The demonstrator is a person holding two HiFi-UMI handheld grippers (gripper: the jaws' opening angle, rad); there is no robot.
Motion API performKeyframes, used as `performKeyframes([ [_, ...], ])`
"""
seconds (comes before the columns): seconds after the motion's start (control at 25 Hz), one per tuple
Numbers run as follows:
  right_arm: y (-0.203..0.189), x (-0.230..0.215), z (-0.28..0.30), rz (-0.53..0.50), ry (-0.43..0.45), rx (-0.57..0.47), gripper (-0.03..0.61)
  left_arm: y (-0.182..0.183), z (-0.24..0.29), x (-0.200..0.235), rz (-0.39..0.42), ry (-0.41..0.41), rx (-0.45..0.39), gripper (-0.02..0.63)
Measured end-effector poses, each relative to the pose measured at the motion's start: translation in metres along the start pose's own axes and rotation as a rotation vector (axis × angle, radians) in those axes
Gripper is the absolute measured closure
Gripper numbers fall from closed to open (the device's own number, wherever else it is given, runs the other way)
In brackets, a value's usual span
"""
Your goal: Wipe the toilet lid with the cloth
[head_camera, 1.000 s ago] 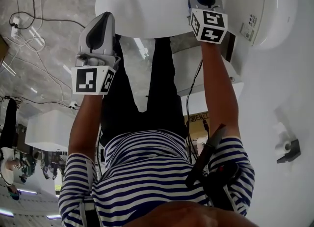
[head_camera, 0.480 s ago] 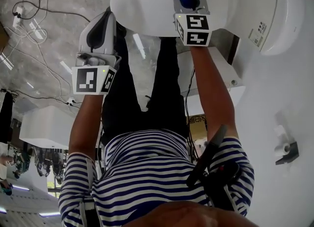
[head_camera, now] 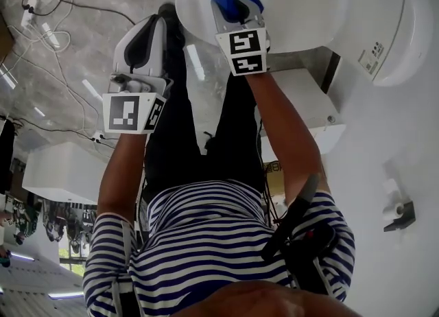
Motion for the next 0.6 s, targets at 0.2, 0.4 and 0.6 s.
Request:
performKeyframes([
  [0.2, -0.001, 0.042, 0.03, -0.036, 0.083, 0.029, 0.472, 0.0, -0.004, 0.015, -0.005, 0.003, 0.0, 0.612],
  [0.4, 0.0, 0.074, 0.056, -0.045, 0.146, 0.038, 0.472, -0.001, -0.009, 0.028, -0.006, 0.003, 0.001, 0.612],
  [0.6, 0.0, 0.089, 0.07, -0.043, 0.172, 0.044, 0.472, -0.004, -0.013, 0.037, -0.006, 0.005, 0.005, 0.612],
])
Point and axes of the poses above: the fingertips, and each gripper's own axes: z forward along the fingers, x to its left, y out of its top, the point moved 10 cm from there along -z, backward along the fingers, and after that the axes turned 15 degrees about y, right-handed, at the moved point
